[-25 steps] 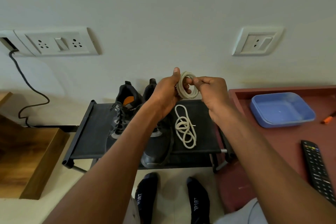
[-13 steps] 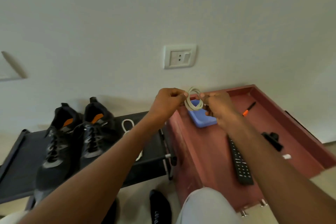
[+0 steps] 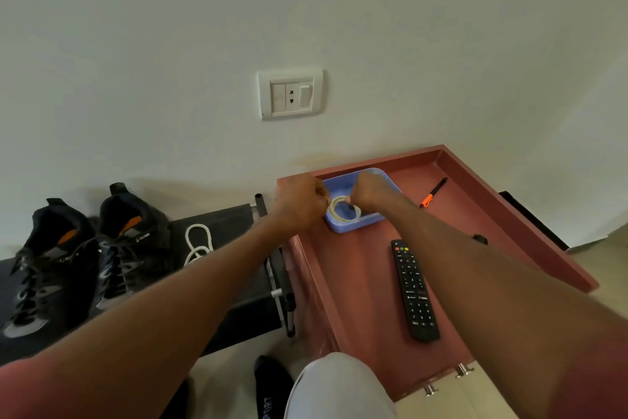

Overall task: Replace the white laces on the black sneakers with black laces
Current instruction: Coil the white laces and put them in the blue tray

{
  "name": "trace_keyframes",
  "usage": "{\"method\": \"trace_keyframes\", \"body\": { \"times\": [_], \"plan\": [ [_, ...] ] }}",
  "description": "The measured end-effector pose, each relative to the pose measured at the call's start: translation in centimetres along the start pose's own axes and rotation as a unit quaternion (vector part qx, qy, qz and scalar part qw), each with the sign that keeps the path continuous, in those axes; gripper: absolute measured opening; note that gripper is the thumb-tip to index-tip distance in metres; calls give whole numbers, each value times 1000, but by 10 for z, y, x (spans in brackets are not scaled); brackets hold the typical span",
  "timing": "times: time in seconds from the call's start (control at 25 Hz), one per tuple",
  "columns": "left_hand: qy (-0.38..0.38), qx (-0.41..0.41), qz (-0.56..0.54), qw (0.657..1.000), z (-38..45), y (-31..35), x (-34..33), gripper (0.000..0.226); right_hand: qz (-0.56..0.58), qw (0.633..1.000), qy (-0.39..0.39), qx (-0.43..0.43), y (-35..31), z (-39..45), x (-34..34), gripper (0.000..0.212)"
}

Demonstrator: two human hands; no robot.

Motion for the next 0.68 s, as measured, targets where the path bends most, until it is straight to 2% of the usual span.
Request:
{"method": "trace_keyframes", "body": {
  "times": [0.12,0.2,0.28,0.36,0.44,0.52,0.6,0.68],
  "plan": [
    [46,-11,-11,999,-23,-9,30,24,-47,998,29,41,-10,-9,5,44],
    [57,0,2,998,-43,-28,55,22,-24,995,87,46,-18,-24,29,37],
    [57,10,37,998,-70,-52,84,17,63,982,176,39,-36,-48,64,20],
    [68,32,63,995,-104,-76,118,15,199,957,208,45,-69,-79,85,23],
    [106,73,46,991,-136,-100,155,14,271,948,148,73,-117,-108,77,27],
    [131,133,15,982,-158,-130,182,13,265,957,53,101,-172,-130,44,27],
    [119,180,6,976,-162,-155,190,12,233,967,-21,103,-212,-143,-1,21],
    [88,175,28,980,-159,-169,189,14,194,976,-44,90,-233,-152,-40,15]
  ]
}}
Point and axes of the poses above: each hand's wrist, its own z-axis towards the middle knuckle, its own x-axis out of the back of the hand, y = z × x, the point moved 10 cm from there along z, towards the middle knuckle, and after that the axes turned 9 degrees about y, right-handed, at the moved point
